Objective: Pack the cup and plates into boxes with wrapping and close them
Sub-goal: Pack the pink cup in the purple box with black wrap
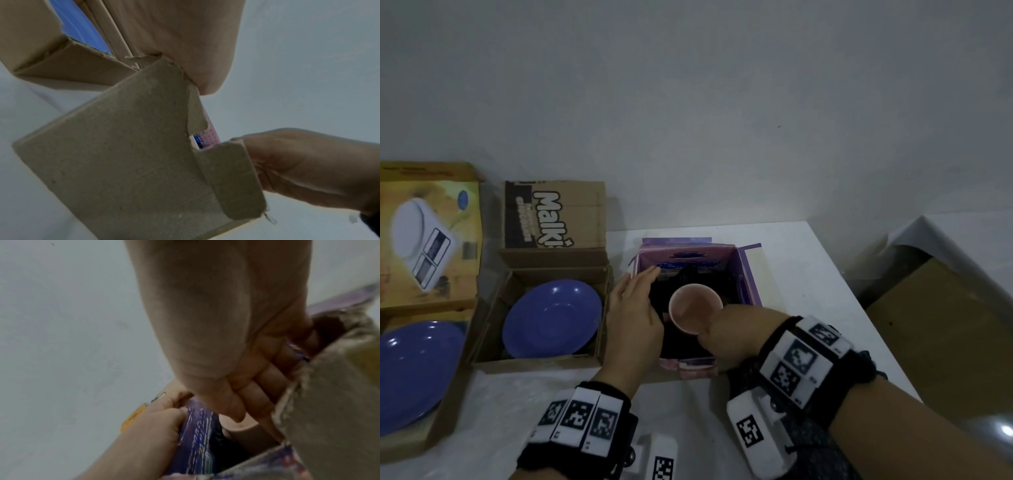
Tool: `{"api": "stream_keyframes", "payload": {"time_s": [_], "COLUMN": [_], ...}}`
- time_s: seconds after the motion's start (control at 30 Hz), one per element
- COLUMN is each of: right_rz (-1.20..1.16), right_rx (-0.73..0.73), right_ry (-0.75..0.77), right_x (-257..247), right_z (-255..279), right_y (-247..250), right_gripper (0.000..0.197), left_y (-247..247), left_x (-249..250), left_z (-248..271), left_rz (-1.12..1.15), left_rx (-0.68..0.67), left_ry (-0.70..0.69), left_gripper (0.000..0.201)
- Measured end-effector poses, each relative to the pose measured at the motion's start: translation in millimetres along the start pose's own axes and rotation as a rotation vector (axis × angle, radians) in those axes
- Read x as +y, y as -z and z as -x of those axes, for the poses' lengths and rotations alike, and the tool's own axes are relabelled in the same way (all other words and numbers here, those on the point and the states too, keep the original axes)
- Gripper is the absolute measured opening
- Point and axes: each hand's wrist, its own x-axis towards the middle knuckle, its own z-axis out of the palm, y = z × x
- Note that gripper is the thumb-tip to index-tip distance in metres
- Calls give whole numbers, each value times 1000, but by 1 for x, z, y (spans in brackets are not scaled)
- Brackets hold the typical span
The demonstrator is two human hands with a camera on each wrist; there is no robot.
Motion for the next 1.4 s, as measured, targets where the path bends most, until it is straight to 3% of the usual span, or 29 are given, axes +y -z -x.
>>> {"api": "stream_keyframes", "payload": {"time_s": [0.2,0.33,0.4,0.5,0.53,0.6,0.67,0.73,0.77,0.93,1.13,1.27,1.4], "right_rz": [190,-303,-575,-743,-714,-585,-500,-473,-450,-418,-862,-833,-1044], "right_rx": [-102,293,541,777,753,538,310,230,251,547,791,947,1128], "right_ry": [97,81,60,-177,-275,-423,-455,-459,-455,-435,-390,-420,-378], "right_x": [0,20,40,78,90,103,101,91,88,88,104,116,105], "right_z": [-14,-4,6,20,23,29,31,30,28,26,42,44,48], "right_y": [-18,-13,-14,-33,-44,-71,-99,-122,-131,-145,-125,-101,-72], "right_gripper": [26,24,13,5,10,33,74,98,94,24,43,34,23], "left_y": [0,0,0,2,2,2,2,2,2,3,1,-1,0], "left_x": [1,-1,-1,1,1,1,0,0,-1,2,0,-2,2], "left_z": [0,0,0,1,0,0,-2,-3,-3,-2,-4,-5,-4], "left_rz": [8,-10,-10,8,11,10,14,14,10,34,47,41,37], "left_rx": [4,-5,1,18,19,11,2,-7,-12,-29,-32,-29,-15], "left_ry": [14,-20,-36,-68,-78,-101,-106,-99,-101,-80,-70,-88,-112], "left_gripper": [56,52,50,48,47,44,42,42,42,43,42,43,41]}}
